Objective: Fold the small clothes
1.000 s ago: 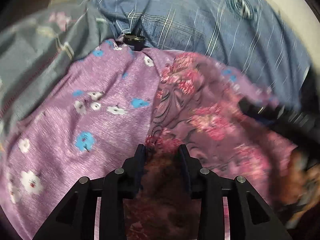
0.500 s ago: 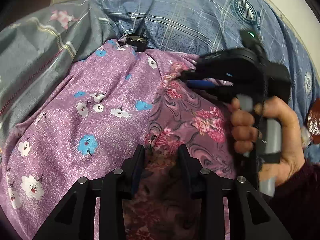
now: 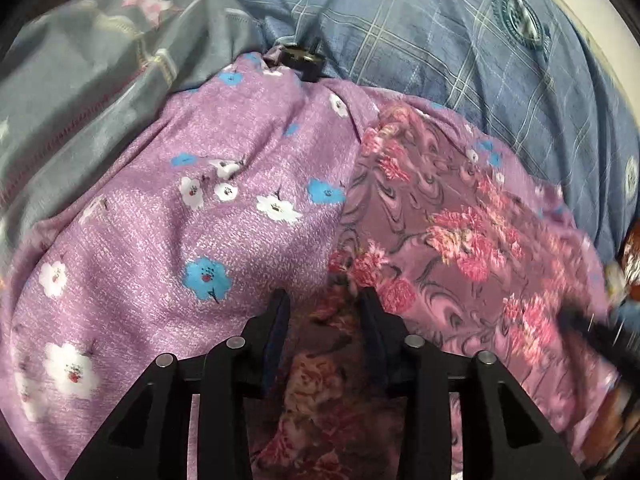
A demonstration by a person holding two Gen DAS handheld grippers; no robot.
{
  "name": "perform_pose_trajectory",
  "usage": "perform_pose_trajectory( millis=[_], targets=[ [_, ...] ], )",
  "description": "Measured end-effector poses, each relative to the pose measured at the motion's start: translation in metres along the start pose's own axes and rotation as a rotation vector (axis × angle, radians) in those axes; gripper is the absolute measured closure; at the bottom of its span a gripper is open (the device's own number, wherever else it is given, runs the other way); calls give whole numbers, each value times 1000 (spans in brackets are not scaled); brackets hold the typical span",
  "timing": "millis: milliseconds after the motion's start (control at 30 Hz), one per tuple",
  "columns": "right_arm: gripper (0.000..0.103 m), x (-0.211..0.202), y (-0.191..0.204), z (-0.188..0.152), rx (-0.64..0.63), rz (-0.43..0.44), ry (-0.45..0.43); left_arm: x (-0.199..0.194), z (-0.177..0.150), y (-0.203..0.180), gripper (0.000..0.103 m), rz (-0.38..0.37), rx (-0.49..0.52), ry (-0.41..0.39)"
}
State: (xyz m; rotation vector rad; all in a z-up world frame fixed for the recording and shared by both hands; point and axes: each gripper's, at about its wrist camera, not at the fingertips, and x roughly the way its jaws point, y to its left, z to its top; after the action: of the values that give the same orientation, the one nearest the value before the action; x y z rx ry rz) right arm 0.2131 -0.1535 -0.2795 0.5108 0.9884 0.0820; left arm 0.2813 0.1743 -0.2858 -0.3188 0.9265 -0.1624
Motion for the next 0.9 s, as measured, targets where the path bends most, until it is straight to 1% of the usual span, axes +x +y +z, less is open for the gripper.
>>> perform_pose_trajectory(
  millis=[67, 100, 133, 167, 267, 333, 367, 433, 500, 567, 600, 633, 700, 733, 800, 867, 900],
  targets=[
    [77, 0, -9, -12, 14, -11, 11, -3, 1, 1, 65, -6, -5, 1],
    [77, -5, -11, -16, 14, 1, -6, -6, 0, 4, 67, -17, -24, 1],
    [77, -11, -10, -18, 15, 0, -11, -13, -3, 9, 68, -51, -58, -5],
    [74, -18, -10, -19, 14, 9, -21, -18, -5, 11, 68, -69, -69, -14],
    [71, -46, -10, -29, -8, 62, -105, -56, -22, 11, 68, -113, -59, -103],
    [69, -58, -13, -37, -16, 64, -147, -77, -41, 5, 67, -153, -23, -124],
    [67, -63, -15, -39, -18, 63, -162, -85, -52, 3, 65, -178, -7, -115],
    [66, -67, -19, -40, -16, 64, -177, -92, -78, -1, 64, -253, 2, -56],
    [66, -65, -21, -42, -17, 96, -171, -85, -100, -2, 62, -321, -38, 30],
    [66, -57, -18, -46, -39, 116, -130, -69, -106, 5, 62, -362, -114, 94],
    [67, -53, -16, -49, -49, 121, -111, -60, -106, 8, 62, -368, -163, 123],
    [67, -51, -14, -53, -52, 120, -100, -55, -104, 12, 62, -374, -201, 128],
    [68, -42, -10, -57, -57, 114, -76, -48, -95, 21, 62, -376, -278, 92],
    [70, -38, -9, -58, -61, 108, -69, -46, -91, 23, 61, -379, -302, 73],
    [70, -33, -6, -57, -70, 101, -66, -44, -83, 21, 58, -403, -324, 46],
    [71, -31, -5, -54, -68, 116, -70, -38, -77, 18, 58, -409, -337, 43],
    [71, -30, -5, -52, -64, 130, -72, -36, -73, 19, 58, -419, -361, 36]
  ],
)
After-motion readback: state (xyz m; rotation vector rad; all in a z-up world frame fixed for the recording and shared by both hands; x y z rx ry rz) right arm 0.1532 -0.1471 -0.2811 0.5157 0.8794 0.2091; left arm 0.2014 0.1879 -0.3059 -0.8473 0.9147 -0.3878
